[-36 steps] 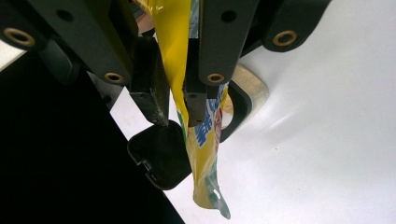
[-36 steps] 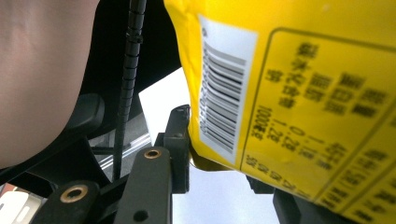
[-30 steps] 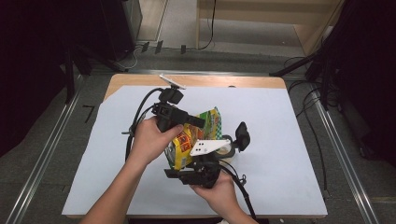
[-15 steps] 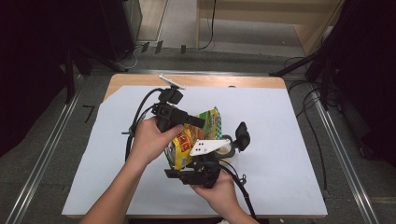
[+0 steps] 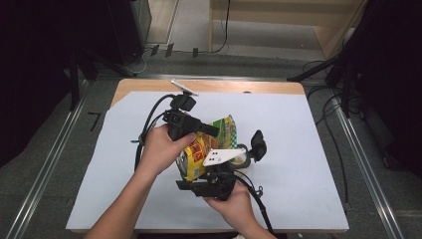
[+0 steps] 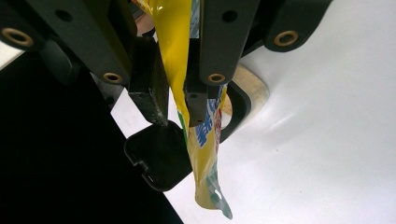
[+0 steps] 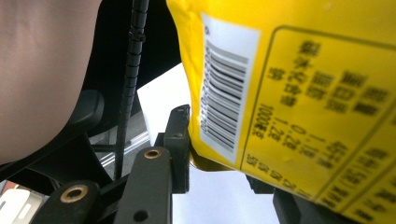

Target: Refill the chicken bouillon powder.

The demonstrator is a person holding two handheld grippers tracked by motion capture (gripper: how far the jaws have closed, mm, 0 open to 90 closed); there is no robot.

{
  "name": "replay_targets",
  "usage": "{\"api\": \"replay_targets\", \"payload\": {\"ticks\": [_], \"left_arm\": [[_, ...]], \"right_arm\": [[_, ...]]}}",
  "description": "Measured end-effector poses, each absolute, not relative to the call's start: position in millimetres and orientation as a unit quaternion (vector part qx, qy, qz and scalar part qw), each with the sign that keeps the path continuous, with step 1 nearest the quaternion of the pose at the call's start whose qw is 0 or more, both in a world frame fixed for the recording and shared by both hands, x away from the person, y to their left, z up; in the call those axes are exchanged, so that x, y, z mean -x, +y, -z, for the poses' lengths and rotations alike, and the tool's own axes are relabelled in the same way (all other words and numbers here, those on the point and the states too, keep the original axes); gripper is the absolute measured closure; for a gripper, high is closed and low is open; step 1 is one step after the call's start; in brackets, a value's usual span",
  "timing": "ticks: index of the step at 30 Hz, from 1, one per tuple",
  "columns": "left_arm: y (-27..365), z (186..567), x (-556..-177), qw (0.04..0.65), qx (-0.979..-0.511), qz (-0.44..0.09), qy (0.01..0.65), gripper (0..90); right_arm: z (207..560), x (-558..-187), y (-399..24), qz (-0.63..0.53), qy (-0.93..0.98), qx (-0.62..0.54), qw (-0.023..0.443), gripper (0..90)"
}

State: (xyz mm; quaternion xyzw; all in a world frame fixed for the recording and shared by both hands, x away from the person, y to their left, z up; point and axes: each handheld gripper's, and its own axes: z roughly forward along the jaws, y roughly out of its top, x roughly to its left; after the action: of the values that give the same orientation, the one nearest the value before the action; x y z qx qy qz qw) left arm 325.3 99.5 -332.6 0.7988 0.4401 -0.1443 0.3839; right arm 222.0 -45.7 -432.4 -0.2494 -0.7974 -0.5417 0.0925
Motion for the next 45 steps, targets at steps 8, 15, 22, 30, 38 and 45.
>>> {"api": "replay_targets", "payload": {"ticks": [8, 15, 22, 30, 38, 45], "left_arm": [[100.7, 333.5, -326.6, 0.385, -0.797, 0.15, 0.441, 80.0], [98.0, 334.6, -327.0, 0.384, -0.798, 0.149, 0.439, 79.9], [95.1, 334.6, -326.5, 0.383, -0.8, 0.145, 0.439, 79.9], [95.1, 333.3, -325.8, 0.385, -0.799, 0.143, 0.439, 79.9], [95.4, 333.5, -325.7, 0.385, -0.8, 0.142, 0.438, 79.9], [95.9, 333.8, -327.0, 0.386, -0.799, 0.144, 0.439, 79.9]], "right_arm": [[431.9, -221.7, -45.3, 0.543, -0.797, 0.249, 0.094, 68.1], [433.0, -222.8, -47.2, 0.54, -0.797, 0.252, 0.095, 68.2], [434.2, -223.2, -48.3, 0.542, -0.796, 0.254, 0.095, 68.3], [433.5, -223.3, -48.9, 0.541, -0.797, 0.252, 0.094, 68.3], [433.4, -223.3, -49.1, 0.54, -0.798, 0.25, 0.092, 68.2], [433.2, -223.8, -48.9, 0.541, -0.798, 0.25, 0.091, 68.2]]}}
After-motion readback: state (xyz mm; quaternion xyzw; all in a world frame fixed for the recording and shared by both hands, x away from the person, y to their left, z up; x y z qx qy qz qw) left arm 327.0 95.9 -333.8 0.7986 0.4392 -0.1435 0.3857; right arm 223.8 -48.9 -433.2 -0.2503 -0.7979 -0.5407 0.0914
